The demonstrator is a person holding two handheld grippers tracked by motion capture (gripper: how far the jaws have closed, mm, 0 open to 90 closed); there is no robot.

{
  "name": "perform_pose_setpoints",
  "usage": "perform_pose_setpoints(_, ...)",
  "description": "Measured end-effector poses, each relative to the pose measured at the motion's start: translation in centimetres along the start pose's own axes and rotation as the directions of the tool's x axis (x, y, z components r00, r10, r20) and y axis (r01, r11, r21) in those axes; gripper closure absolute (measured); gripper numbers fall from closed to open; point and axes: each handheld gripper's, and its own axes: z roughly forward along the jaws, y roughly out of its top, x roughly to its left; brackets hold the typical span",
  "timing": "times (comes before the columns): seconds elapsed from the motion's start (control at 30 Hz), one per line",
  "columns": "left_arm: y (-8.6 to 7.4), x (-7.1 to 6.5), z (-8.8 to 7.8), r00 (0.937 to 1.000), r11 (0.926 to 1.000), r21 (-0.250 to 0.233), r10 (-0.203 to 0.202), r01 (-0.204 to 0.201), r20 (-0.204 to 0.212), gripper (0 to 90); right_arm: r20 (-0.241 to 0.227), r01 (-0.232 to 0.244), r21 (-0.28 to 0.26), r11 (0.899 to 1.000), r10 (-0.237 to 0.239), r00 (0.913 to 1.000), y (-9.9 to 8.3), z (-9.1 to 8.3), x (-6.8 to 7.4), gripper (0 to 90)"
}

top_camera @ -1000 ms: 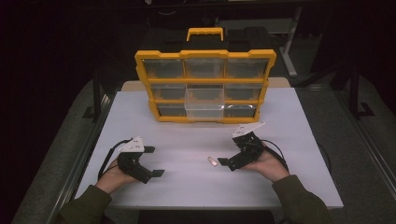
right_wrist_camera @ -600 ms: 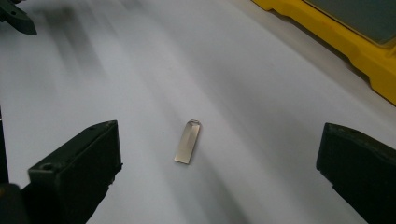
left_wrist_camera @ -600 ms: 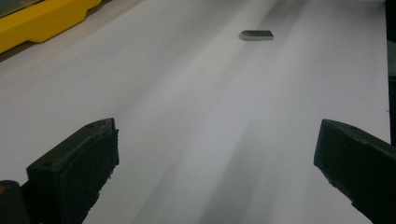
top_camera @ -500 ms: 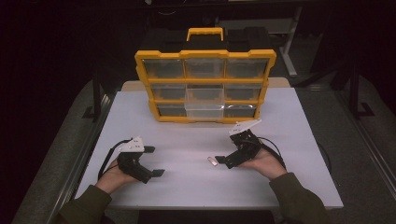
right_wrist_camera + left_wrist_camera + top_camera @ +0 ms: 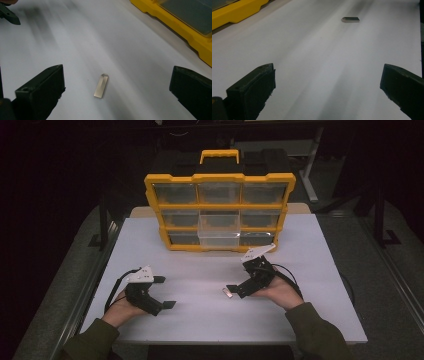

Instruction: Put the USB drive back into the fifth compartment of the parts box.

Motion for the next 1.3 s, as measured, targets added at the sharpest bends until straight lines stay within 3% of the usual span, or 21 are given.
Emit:
perform_pose_setpoints(0.3,0.1,-0.1,0.1,1.0000,1.0000,0.000,0.004,-0.004,0.001,0.0,0.001,0.011,0.005,1.000,-0.011,0.9999,0.7,0.3,0.4,0.0)
perform_pose_setpoints(0.9,0.1,-0.2,0.0,1.0000,1.0000,0.000,0.007,-0.007,0.002,0.0,-0.016,0.020,0.027,0.999,-0.020,0.9997,2.0,2.5,0.8,0.0)
perform_pose_setpoints(1.3,0.2,-0.3,0.0,0.9999,0.9999,0.001,0.014,-0.014,0.002,0.0,-0.017,0.030,0.084,0.996,-0.029,0.9994,1.4,3.6,1.2,0.0)
